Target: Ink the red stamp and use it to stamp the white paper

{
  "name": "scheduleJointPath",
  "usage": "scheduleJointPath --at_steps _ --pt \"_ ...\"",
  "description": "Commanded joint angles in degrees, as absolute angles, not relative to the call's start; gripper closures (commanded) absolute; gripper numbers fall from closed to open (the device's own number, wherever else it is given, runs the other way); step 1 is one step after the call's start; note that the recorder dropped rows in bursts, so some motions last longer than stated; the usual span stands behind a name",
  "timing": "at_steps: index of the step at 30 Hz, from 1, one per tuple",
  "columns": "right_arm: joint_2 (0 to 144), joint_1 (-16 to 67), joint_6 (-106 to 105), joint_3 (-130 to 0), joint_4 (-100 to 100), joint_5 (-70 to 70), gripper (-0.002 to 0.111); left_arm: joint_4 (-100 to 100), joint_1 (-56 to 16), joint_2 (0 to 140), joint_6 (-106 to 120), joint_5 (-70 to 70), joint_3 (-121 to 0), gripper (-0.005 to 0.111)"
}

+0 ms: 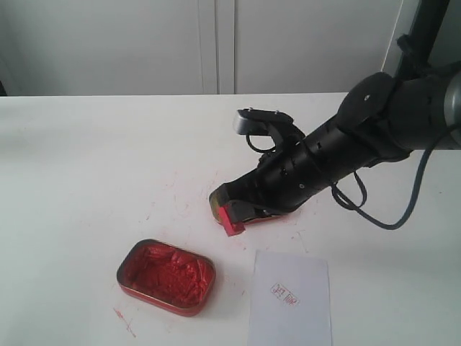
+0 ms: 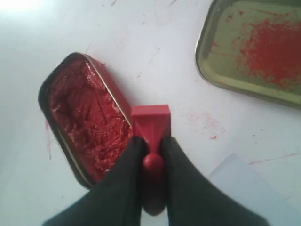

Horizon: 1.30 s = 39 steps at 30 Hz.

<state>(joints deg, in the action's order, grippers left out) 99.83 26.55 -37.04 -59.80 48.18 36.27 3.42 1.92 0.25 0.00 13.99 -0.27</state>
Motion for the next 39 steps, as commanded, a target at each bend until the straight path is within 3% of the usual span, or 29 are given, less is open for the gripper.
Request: scheduleJointPath --at_steps 1,21,39 --pt "99.6 26.2 -42.6 -60.0 58.0 36.2 0.108 3.6 1.5 0.0 0.0 13.9 0.0 0.107" --pt "100.5 26.9 -48.3 -60.0 84.0 32.7 0.108 3.6 1.5 0.0 0.0 13.9 0.0 0.107" --pt "115.5 32.2 -51.6 -66.2 97.8 29.6 0.108 3.6 1.5 0.0 0.0 13.9 0.0 0.107"
